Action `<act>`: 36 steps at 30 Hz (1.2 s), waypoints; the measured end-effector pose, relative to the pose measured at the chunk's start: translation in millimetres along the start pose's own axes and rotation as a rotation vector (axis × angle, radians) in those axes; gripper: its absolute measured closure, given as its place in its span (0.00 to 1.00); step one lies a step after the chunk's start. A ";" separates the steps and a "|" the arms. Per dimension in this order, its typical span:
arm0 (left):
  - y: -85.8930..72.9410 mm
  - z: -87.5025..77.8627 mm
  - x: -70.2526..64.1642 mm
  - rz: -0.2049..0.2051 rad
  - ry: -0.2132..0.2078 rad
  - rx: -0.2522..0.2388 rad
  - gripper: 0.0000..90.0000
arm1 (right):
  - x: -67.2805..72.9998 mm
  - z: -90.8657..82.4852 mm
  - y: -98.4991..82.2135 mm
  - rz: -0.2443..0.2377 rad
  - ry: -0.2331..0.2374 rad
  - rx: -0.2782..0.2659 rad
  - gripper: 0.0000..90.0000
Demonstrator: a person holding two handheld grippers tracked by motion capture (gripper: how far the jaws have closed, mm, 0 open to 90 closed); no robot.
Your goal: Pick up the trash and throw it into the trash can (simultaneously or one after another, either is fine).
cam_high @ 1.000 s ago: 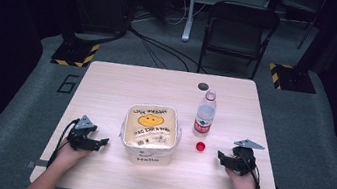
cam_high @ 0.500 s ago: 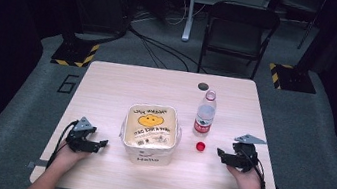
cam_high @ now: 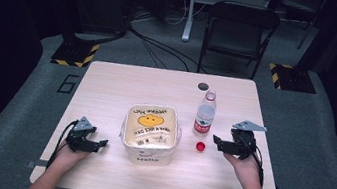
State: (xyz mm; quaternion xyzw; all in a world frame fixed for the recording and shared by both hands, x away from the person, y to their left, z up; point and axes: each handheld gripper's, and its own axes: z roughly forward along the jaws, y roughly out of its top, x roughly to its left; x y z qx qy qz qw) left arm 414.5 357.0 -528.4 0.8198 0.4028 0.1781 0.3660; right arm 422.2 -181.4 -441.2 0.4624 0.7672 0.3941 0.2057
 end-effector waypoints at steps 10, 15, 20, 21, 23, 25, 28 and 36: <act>0.0 0.0 0.0 -0.001 0.000 0.000 0.23 | 6.6 4.3 19.2 -0.023 -0.001 -0.018 0.16; 0.0 0.0 0.0 0.000 0.000 0.000 0.23 | 10.5 7.4 27.0 -0.043 -0.002 -0.028 0.15; 0.0 0.0 0.0 0.000 0.000 0.000 0.23 | 15.5 13.3 35.3 -0.054 -0.007 -0.043 0.13; 0.0 0.0 0.0 0.000 -0.001 0.000 0.23 | 16.5 15.1 36.9 -0.051 -0.007 -0.044 0.12; 0.0 0.0 0.0 0.000 0.000 0.000 0.23 | 17.6 17.5 39.4 -0.049 -0.002 -0.046 0.12; 0.0 0.0 0.0 0.000 -0.001 0.000 0.23 | 18.4 19.4 41.5 -0.043 0.010 -0.046 0.11; 0.0 0.0 0.0 0.000 0.000 0.000 0.23 | 20.5 21.4 45.5 -0.031 0.009 -0.053 0.07; 0.0 0.0 -0.1 0.000 0.000 0.000 0.23 | 23.4 27.8 55.1 -0.030 -0.007 -0.059 0.04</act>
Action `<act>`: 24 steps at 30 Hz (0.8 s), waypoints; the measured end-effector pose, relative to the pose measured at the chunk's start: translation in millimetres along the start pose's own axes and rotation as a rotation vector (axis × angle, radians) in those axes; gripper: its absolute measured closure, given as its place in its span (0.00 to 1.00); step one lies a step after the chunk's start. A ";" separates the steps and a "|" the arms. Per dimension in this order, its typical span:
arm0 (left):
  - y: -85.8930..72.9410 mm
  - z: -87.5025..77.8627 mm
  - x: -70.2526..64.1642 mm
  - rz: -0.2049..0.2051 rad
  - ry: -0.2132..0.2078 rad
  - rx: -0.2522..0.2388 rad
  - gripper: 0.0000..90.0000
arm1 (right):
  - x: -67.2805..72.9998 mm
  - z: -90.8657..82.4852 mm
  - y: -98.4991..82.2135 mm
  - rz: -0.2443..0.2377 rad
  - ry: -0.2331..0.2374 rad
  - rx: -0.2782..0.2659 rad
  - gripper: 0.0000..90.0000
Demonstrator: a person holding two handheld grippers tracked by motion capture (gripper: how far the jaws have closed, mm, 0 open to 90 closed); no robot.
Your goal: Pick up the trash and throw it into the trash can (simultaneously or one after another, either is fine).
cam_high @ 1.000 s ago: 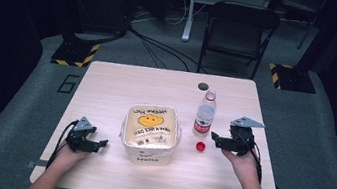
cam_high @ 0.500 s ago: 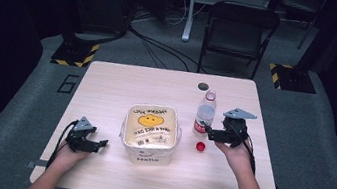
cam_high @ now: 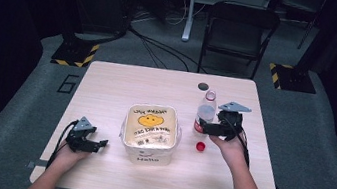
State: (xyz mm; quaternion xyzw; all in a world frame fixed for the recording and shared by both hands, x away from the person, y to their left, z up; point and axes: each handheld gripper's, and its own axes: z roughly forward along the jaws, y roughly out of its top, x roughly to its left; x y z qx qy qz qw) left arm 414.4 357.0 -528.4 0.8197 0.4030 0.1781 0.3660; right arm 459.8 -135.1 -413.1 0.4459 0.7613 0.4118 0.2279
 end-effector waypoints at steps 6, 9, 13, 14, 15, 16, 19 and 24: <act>0.0 0.0 -0.1 -0.002 -0.001 0.000 0.23 | 2.8 4.3 9.3 0.002 -0.008 -0.014 0.03; 0.0 0.0 -0.1 -0.002 -0.001 0.000 0.23 | 4.0 6.3 11.5 0.010 -0.009 -0.017 0.03; 0.0 0.0 0.1 0.000 -0.001 0.000 0.23 | 4.1 9.9 14.0 0.006 -0.022 -0.018 0.04; 0.0 0.0 0.1 0.000 -0.001 0.000 0.23 | 3.2 11.2 15.5 0.013 -0.023 -0.022 0.04; 0.0 0.0 0.1 0.000 -0.002 0.000 0.23 | 2.9 12.1 16.3 0.017 -0.026 -0.022 0.04; -0.1 0.0 -0.1 -0.002 -0.003 -0.001 0.23 | 2.6 13.1 17.0 0.020 -0.025 -0.021 0.04; 0.0 -0.1 0.2 0.004 -0.004 0.000 0.23 | 2.3 15.2 18.1 0.019 -0.028 -0.018 0.05; 0.0 0.0 0.2 0.004 -0.003 -0.002 0.23 | 3.0 20.4 18.4 0.021 -0.033 -0.023 0.11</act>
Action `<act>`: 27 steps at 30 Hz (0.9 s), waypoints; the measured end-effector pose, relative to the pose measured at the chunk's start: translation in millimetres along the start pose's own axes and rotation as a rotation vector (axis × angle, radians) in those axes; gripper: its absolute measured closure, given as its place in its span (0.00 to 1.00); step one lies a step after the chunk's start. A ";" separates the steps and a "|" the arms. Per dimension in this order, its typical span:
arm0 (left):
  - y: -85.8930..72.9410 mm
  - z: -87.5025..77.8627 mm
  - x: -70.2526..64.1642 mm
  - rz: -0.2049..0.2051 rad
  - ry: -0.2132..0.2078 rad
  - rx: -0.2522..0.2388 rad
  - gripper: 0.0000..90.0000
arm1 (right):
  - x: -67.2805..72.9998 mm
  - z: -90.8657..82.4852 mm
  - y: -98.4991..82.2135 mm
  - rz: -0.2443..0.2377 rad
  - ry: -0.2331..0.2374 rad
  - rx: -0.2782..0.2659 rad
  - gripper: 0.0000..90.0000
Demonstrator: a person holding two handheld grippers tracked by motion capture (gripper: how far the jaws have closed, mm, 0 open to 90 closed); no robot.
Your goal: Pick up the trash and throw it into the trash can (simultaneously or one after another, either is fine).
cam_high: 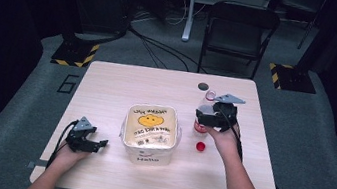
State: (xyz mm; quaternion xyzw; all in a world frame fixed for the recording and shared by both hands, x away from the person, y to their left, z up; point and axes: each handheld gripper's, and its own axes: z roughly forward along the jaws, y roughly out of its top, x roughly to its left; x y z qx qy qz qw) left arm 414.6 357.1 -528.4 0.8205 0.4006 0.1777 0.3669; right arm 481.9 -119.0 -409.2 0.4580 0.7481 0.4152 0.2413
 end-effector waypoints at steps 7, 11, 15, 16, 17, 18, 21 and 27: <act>-0.1 0.3 -0.1 -0.001 0.001 -0.003 0.23 | 2.6 4.0 0.2 -0.011 0.003 -0.002 0.16; -0.4 0.7 -0.3 -0.002 0.004 -0.010 0.23 | 3.0 5.6 -0.1 -0.023 0.006 0.002 0.27; -0.4 0.7 -0.3 -0.002 0.003 -0.010 0.23 | 3.5 5.1 -0.1 -0.032 0.001 -0.001 0.28; -0.4 0.7 -0.2 -0.002 0.003 -0.010 0.23 | 3.7 4.9 0.0 -0.035 -0.002 -0.001 0.28; -0.4 0.7 -0.2 -0.002 0.003 -0.010 0.23 | 4.0 4.5 0.0 -0.037 -0.001 0.002 0.28; -0.2 0.2 -0.1 -0.004 -0.002 -0.004 0.24 | 4.3 3.9 -0.1 -0.042 0.003 0.005 0.28; -0.4 0.7 -0.1 -0.002 0.002 -0.010 0.24 | 4.3 3.2 -0.1 -0.042 0.008 0.007 0.28; -0.4 0.7 -0.1 -0.001 0.002 -0.010 0.24 | 3.9 -3.1 1.9 -0.043 0.012 -0.003 0.28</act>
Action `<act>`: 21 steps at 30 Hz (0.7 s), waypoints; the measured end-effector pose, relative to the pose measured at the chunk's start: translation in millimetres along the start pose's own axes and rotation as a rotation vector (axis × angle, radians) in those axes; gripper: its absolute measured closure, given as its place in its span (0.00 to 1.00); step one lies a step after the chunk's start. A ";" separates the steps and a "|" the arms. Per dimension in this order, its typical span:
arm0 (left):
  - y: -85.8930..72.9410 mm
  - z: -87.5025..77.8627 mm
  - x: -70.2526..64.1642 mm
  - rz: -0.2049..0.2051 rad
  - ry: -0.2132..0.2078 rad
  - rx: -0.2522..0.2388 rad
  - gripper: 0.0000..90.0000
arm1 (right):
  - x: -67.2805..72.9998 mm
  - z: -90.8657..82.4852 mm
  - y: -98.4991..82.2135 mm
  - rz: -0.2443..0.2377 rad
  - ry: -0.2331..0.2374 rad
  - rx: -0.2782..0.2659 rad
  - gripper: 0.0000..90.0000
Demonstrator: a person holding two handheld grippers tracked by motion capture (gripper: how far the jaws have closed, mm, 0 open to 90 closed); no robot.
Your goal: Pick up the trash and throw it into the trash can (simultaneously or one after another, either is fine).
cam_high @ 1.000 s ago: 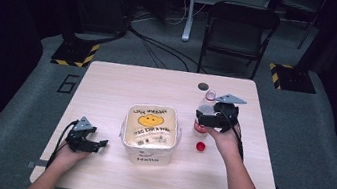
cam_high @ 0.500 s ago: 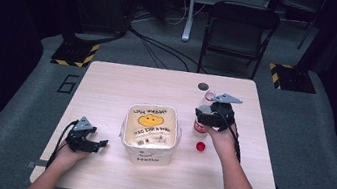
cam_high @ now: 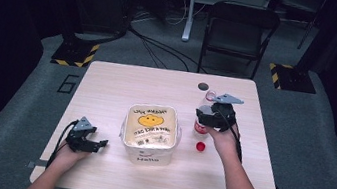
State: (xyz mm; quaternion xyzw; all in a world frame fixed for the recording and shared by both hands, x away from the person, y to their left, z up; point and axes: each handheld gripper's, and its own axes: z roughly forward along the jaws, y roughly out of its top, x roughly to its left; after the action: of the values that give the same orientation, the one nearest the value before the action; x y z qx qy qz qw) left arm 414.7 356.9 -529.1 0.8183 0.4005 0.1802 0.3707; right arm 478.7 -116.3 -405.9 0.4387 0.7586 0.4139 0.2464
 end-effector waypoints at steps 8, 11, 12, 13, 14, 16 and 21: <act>0.0 0.1 0.0 0.000 0.001 0.000 0.24 | -1.6 -14.7 7.9 -0.008 0.006 -0.022 0.29; 0.0 0.0 -0.1 0.000 0.000 0.000 0.24 | -1.7 -20.8 11.8 -0.012 0.007 -0.030 0.29; 0.0 0.1 -0.1 0.000 0.001 -0.001 0.24 | -1.7 -20.8 11.8 -0.012 0.007 -0.030 0.29; 0.0 0.0 -0.1 0.000 0.000 0.000 0.24 | -1.8 -22.9 13.1 -0.017 0.009 -0.034 0.29; 0.0 0.0 -0.1 0.000 0.000 0.000 0.24 | -1.4 -25.6 14.9 -0.021 0.010 -0.036 0.29; 0.0 0.0 -0.1 0.000 0.000 0.000 0.24 | -0.1 -31.1 18.9 -0.029 0.016 -0.040 0.29; 0.0 0.0 -0.1 0.000 0.000 0.000 0.24 | 2.8 -39.4 26.5 -0.043 0.027 -0.049 0.29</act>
State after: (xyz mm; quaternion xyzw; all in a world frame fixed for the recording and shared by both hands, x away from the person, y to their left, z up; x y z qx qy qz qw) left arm 414.7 356.8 -529.2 0.8183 0.4006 0.1804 0.3706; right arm 460.5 -122.9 -362.3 0.4105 0.7608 0.4330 0.2555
